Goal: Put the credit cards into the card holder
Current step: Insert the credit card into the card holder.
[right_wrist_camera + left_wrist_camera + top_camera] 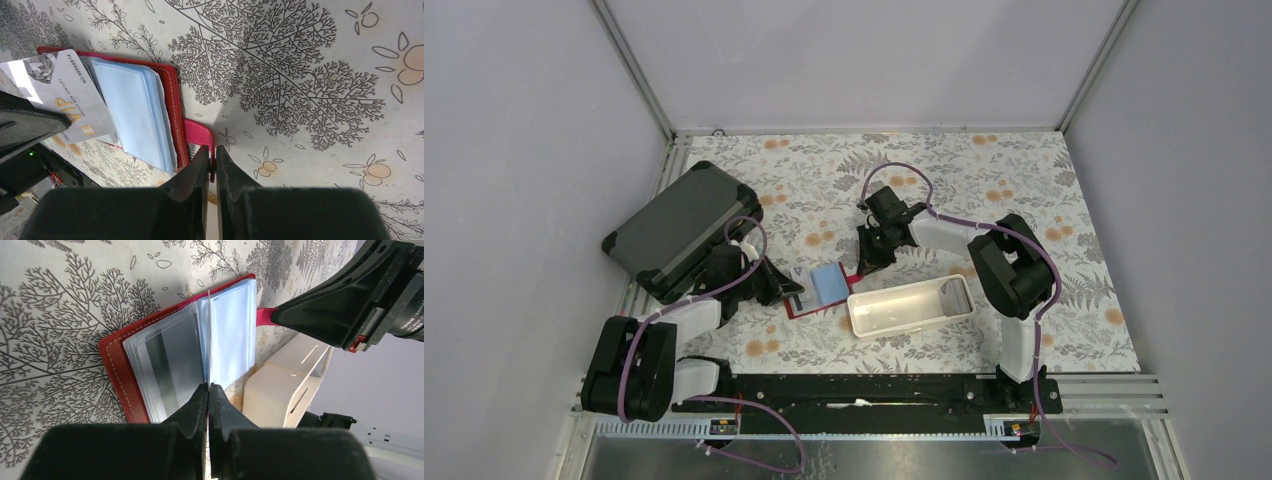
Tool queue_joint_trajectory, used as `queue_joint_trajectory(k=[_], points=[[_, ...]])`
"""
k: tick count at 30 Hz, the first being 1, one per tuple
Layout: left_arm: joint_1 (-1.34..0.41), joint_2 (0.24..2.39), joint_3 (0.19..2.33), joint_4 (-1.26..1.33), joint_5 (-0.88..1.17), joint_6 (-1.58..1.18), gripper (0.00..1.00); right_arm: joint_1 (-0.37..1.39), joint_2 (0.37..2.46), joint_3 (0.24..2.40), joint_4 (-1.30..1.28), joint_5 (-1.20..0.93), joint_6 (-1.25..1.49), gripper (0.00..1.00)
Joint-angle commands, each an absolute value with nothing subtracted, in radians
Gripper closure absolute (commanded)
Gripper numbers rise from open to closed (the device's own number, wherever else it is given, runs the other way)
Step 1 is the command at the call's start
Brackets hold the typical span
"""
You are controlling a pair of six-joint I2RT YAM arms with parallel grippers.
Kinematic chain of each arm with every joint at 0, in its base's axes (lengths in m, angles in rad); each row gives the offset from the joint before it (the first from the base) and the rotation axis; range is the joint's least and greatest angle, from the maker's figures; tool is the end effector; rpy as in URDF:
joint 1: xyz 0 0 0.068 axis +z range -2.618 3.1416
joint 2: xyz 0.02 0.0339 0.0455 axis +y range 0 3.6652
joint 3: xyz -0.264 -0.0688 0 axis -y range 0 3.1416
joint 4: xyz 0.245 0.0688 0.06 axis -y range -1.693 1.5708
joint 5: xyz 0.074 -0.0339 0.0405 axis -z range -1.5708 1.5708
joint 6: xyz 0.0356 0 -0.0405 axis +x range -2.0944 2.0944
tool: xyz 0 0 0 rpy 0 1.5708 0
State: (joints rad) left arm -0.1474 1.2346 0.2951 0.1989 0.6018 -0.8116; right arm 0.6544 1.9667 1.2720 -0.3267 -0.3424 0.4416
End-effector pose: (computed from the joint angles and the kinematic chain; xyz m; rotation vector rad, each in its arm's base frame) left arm 0.1971 -0.0496 0.1306 -0.4764 2.3971 -1.1590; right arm 0.3137 0.2558 0.1546 -0.4231 2.7063 0.8055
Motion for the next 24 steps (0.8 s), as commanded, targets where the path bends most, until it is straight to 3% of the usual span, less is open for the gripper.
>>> queue_joint_trajectory(k=[1, 24], points=[[-0.150, 1.247, 0.275, 0.330, 0.672, -0.858, 1.00, 0.660, 1.979, 1.279, -0.320, -0.346, 0.442, 1.00], [-0.149, 1.218, 0.279, 0.269, 0.647, -0.853, 1.00, 0.660, 1.972, 1.289, -0.353, -0.319, 0.427, 1.00]])
